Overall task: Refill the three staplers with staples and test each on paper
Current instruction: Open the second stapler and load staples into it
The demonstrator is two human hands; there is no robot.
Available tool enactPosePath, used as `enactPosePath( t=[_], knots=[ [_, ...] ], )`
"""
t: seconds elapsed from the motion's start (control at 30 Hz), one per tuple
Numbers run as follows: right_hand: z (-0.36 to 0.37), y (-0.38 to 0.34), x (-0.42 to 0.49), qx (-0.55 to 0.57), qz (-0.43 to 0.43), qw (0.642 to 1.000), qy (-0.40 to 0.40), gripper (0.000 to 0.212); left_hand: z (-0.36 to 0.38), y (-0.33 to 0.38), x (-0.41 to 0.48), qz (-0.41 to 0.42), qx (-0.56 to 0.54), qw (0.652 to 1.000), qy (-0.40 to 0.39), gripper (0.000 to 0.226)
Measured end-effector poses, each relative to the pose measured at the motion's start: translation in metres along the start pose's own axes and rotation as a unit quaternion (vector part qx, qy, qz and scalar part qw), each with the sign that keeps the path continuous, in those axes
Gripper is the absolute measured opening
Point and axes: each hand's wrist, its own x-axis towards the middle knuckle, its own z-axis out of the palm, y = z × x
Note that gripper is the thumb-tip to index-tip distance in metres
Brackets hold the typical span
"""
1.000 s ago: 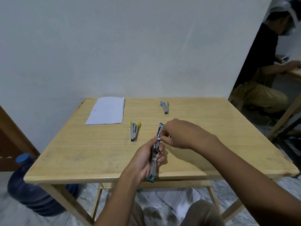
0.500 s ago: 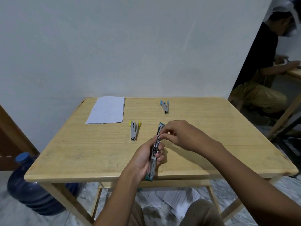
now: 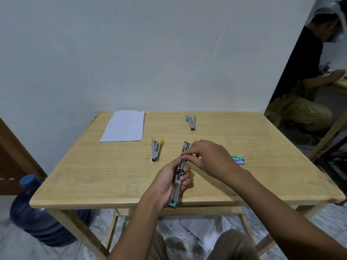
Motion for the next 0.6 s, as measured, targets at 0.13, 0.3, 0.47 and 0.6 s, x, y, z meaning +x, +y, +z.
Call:
enactPosePath(
  t=[0.13,0.3,0.47,0.6],
  knots=[
    [0.007,-0.001,-0.004,0.055,0.049,0.995,0.061,0.021,-0.003,0.001,0.001,-0.014,-0.037,0.999,-0.015,0.035],
    [0.016,-0.001,-0.005,0.128,0.085,0.985,0.078,0.01,-0.006,0.001,0.001,-0.021,-0.045,0.998,-0.027,0.03],
    [0.023,-0.003,-0.007,0.101,0.082,0.989,0.073,0.016,-0.006,0.001,0.001,-0.016,-0.049,0.999,-0.018,0.029],
    [0.024,-0.002,-0.013,0.102,0.039,0.989,0.099,0.018,-0.008,0.001,0.002,-0.032,-0.027,0.999,-0.015,0.042]
  ],
)
